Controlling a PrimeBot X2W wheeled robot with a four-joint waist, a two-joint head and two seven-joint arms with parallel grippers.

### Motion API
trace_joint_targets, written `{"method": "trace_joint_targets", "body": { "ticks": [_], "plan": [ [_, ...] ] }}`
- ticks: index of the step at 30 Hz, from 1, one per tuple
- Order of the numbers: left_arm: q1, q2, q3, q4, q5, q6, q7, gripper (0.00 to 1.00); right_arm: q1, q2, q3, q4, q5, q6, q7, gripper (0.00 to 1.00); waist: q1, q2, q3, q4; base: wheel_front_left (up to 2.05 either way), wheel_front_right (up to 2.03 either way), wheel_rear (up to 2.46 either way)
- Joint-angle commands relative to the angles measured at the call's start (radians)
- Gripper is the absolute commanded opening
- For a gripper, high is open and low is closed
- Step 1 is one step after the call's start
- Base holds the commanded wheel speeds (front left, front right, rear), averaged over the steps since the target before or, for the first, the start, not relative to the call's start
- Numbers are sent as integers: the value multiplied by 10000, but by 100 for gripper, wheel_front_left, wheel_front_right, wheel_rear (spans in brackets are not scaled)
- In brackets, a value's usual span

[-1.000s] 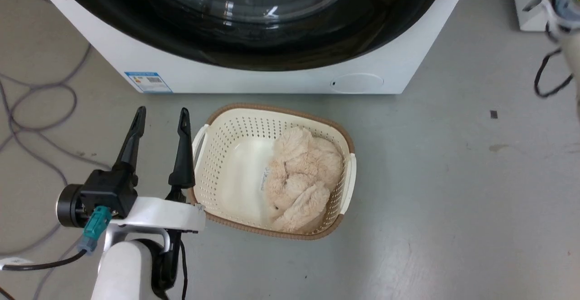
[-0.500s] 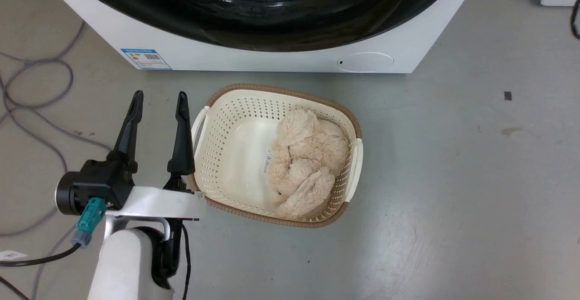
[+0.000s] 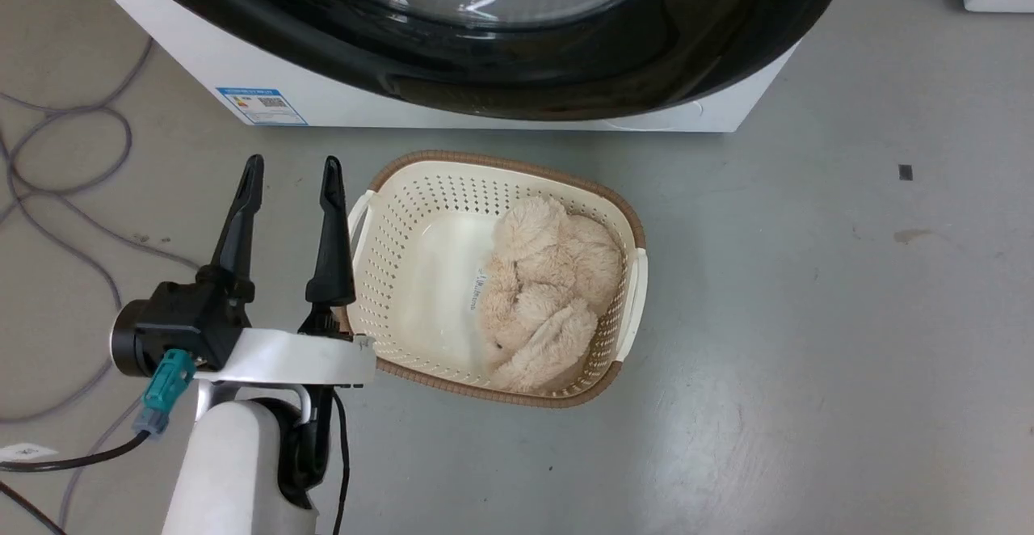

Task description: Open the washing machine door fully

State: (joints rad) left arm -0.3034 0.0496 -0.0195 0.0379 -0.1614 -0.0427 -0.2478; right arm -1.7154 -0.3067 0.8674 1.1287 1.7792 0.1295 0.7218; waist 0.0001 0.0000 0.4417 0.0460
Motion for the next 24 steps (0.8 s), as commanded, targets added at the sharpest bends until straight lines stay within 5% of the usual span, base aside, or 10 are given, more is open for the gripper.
{"method": "trace_joint_targets", "body": {
  "ticks": [1,24],
  "plan": [
    [-144,6,-19,82,-35,58,-126,100,-300,-117,262,158,589,12,392,0,-1,0,-91,3,0,0,0],
    [1202,6,48,897,419,82,-139,100,4294,-398,763,-3061,1747,12,1050,0,-1,0,-2222,336,0,0,0]
  ]
}}
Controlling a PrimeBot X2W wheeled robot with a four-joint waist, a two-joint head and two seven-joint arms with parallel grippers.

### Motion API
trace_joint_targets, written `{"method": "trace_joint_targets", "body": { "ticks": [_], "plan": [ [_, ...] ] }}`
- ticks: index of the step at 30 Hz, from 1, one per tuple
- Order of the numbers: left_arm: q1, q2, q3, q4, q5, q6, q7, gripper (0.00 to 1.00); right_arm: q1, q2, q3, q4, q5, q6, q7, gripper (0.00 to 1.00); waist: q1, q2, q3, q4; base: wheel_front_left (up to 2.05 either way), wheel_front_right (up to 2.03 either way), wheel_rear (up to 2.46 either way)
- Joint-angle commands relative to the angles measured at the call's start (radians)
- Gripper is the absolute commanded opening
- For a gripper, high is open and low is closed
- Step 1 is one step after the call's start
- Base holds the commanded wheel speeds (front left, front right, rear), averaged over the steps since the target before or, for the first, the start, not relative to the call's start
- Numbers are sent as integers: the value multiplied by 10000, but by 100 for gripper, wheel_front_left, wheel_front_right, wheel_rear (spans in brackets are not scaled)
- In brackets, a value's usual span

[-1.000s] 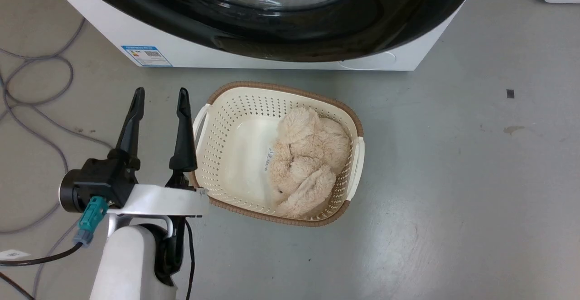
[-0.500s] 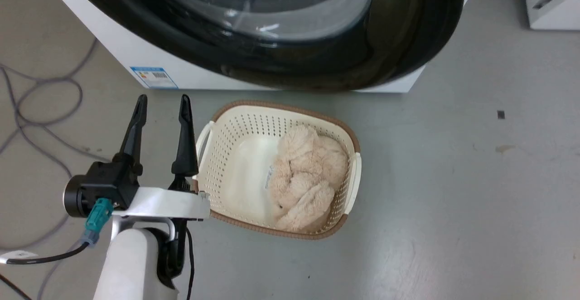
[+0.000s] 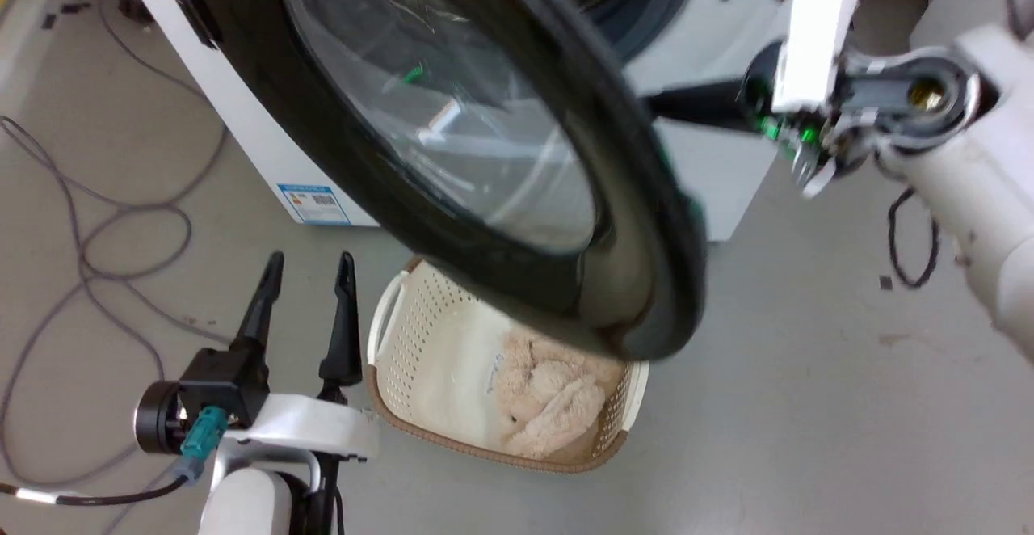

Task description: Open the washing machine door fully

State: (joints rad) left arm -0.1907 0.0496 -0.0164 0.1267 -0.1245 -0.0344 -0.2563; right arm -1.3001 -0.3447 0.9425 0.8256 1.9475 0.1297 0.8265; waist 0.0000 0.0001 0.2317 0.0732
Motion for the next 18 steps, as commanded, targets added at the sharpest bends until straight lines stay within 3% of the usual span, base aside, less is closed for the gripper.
{"method": "trace_joint_targets", "body": {
  "ticks": [1,18],
  "plan": [
    [136,6,10,50,60,-3,-55,100,314,-57,77,-210,123,10,10,0,0,-1,-211,95,0,0,0],
    [871,6,-261,499,262,-138,-55,100,2117,-477,1936,-3423,1505,10,-775,0,0,-1,-1097,725,0,0,0]
  ]
}}
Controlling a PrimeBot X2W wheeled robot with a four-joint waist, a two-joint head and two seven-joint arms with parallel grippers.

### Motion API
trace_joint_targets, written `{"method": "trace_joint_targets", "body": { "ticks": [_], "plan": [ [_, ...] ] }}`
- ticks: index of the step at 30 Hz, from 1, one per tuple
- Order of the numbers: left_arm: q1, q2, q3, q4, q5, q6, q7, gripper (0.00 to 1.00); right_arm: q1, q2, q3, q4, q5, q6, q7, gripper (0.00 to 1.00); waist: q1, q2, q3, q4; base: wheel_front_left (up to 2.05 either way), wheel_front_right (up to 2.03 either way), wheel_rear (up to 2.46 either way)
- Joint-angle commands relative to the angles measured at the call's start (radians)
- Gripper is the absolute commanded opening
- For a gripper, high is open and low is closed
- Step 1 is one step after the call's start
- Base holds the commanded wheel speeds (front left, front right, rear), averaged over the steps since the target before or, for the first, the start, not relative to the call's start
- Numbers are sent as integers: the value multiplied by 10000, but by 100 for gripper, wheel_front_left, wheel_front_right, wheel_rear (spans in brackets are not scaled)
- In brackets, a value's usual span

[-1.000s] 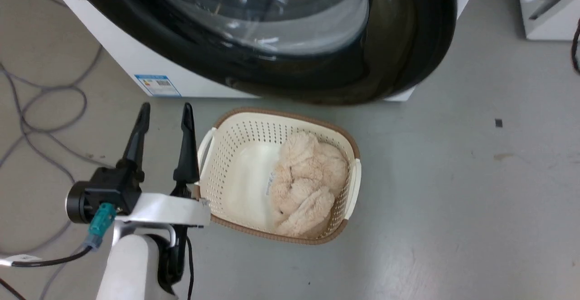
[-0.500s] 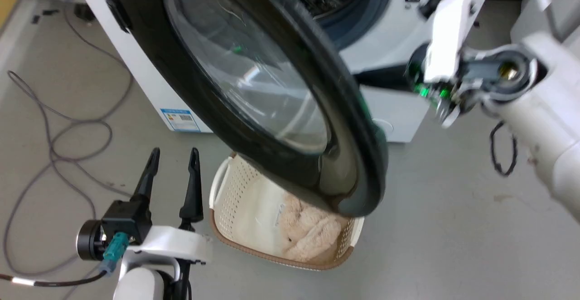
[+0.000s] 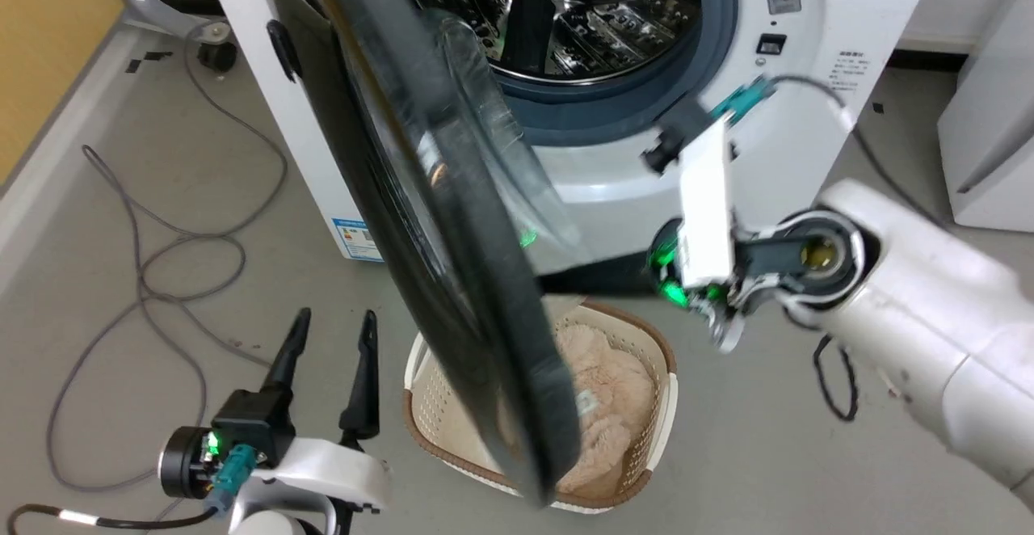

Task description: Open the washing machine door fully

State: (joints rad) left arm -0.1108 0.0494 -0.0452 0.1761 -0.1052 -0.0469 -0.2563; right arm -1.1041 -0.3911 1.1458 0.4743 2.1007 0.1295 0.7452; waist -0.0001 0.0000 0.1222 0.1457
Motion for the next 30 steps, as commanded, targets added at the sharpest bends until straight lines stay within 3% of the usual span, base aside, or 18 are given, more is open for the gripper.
{"method": "trace_joint_targets", "body": {
  "ticks": [1,7,8,9,10,11,15,16,20,25,28,30],
  "plan": [
    [91,8,-1,26,77,-27,-55,100,194,-33,43,-76,60,12,-51,0,1,0,-10,18,0,0,0],
    [160,8,-124,120,73,-48,-55,100,374,-249,566,-917,459,12,-1060,0,1,0,-60,10,0,0,0],
    [176,8,-129,128,70,-42,-55,100,444,-288,536,-1026,457,12,-1434,4,1,0,-81,-13,0,0,0],
    [189,8,-140,139,66,-41,-55,100,539,-338,464,-1130,393,12,-1915,40,1,0,-103,-27,0,0,0],
    [202,8,-158,155,61,-43,-55,100,683,-387,367,-1232,300,12,-2450,93,1,0,-145,-40,0,0,0],
    [221,8,-160,163,57,-37,-55,100,863,-426,259,-1343,207,12,-2996,100,1,0,-171,-74,0,0,0],
    [300,8,-143,193,55,-34,-55,100,1872,-599,-316,-1696,-284,12,-5387,100,1,0,-342,-230,0,0,0],
    [456,10,-96,242,93,-32,-55,100,2862,-748,-649,-1873,-663,12,-7080,100,1,0,-569,-406,0,0,0],
    [656,76,-21,340,164,-82,-55,100,4218,-1043,-787,-1888,-1188,12,-9152,100,1,0,-808,-636,0,0,0],
    [837,194,90,450,228,-120,-55,100,5636,-1286,-1415,-1362,-1839,12,-10048,100,1,0,-998,-848,0,0,0],
    [937,223,164,457,251,-107,-55,100,6580,-984,-3334,-470,-3145,12,-10063,100,1,0,-1065,-955,0,0,0],
    [995,225,217,466,249,-94,-55,100,7219,-693,-4754,145,-4759,12,-10066,100,1,0,-1104,-1001,0,0,0]
  ]
}}
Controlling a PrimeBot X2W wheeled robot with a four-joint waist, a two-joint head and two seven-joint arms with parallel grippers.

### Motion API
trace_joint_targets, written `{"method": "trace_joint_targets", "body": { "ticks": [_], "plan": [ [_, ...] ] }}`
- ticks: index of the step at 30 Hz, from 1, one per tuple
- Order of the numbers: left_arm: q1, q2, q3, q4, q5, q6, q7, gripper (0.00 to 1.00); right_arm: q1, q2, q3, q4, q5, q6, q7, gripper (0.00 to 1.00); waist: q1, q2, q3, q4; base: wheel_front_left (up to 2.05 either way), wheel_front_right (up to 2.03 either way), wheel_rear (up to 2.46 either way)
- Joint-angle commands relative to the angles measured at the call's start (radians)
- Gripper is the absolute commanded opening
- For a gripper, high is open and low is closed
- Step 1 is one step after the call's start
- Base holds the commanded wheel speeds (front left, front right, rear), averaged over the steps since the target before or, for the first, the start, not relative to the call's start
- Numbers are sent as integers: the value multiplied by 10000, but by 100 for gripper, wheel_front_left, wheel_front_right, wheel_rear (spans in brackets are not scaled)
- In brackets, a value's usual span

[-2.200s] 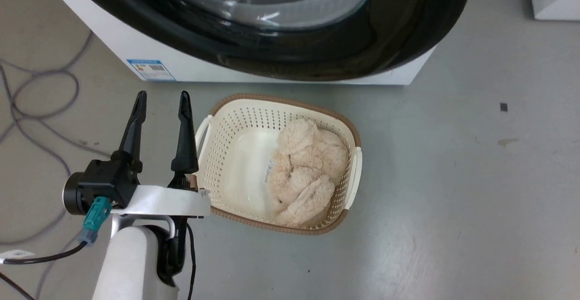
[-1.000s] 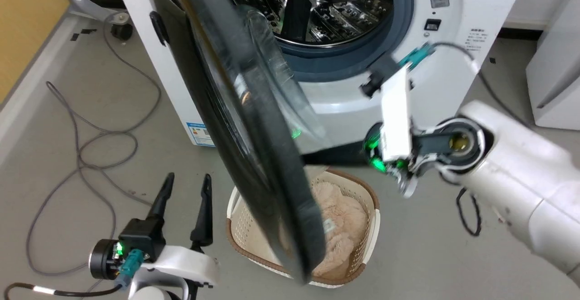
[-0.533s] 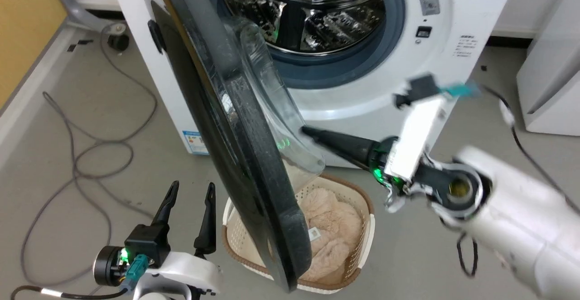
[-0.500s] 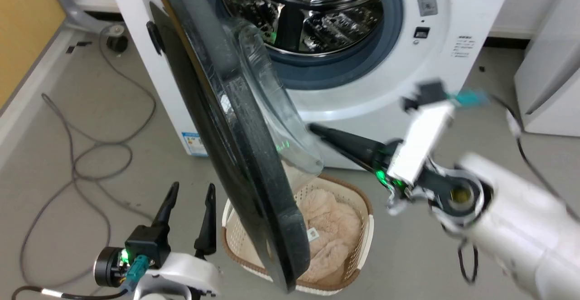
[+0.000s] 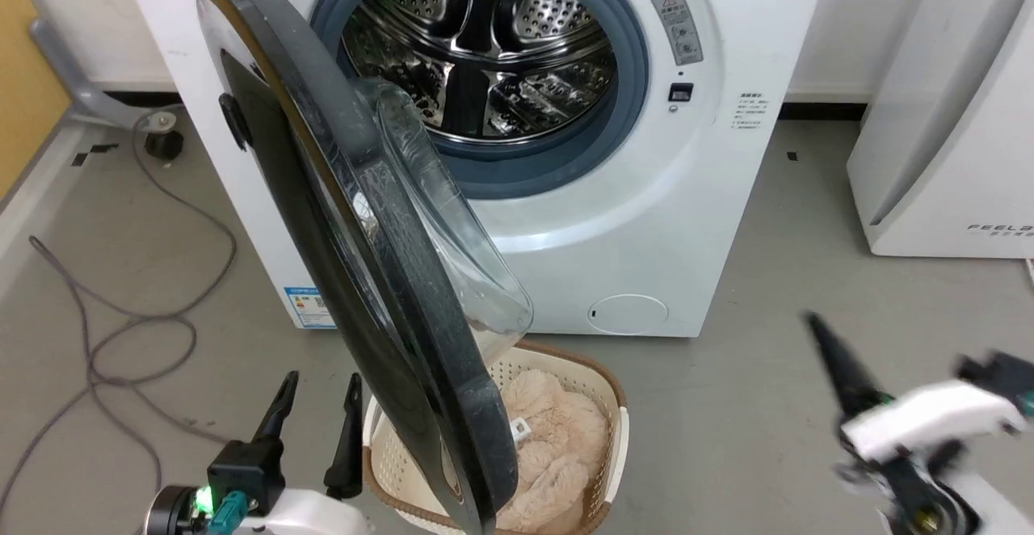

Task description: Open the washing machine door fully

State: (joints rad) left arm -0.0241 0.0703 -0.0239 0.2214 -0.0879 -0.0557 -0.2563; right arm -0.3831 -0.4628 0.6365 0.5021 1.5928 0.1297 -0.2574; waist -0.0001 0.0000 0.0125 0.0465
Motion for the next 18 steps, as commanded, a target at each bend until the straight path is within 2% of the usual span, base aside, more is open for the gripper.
{"method": "trace_joint_targets", "body": {
  "ticks": [1,5,8,10,11,14,16,18],
  "plan": [
    [154,15,30,16,72,1,-55,100,319,229,-439,127,-628,10,-40,100,1,0,-24,-28,0,0,0],
    [209,-2,101,7,46,31,-55,100,1585,1346,-3668,162,-4716,10,-41,100,1,0,-37,-95,0,0,0],
    [200,-13,143,-8,29,30,-55,100,2544,2463,-5892,-828,-7941,10,-42,100,1,0,-9,-132,0,0,0],
    [171,-20,171,-26,23,30,-55,100,3105,3235,-6943,-1815,-10027,10,-42,100,1,0,41,-163,0,0,0],
    [154,-23,183,-28,21,29,-55,100,3369,3468,-7324,-2249,-11205,10,-42,100,1,0,64,-177,0,0,0],
    [96,-29,216,-40,28,15,-55,100,3838,3991,-7980,-3625,-13569,10,-22,100,1,0,142,-220,0,0,0],
    [65,-26,243,-25,45,7,-55,100,4057,4095,-8038,-4503,-14668,10,224,100,1,0,164,-251,0,0,0],
    [38,-20,269,-6,65,1,-55,100,4277,4116,-7872,-5240,-15138,10,528,100,1,0,179,-269,0,0,0]
  ]
}}
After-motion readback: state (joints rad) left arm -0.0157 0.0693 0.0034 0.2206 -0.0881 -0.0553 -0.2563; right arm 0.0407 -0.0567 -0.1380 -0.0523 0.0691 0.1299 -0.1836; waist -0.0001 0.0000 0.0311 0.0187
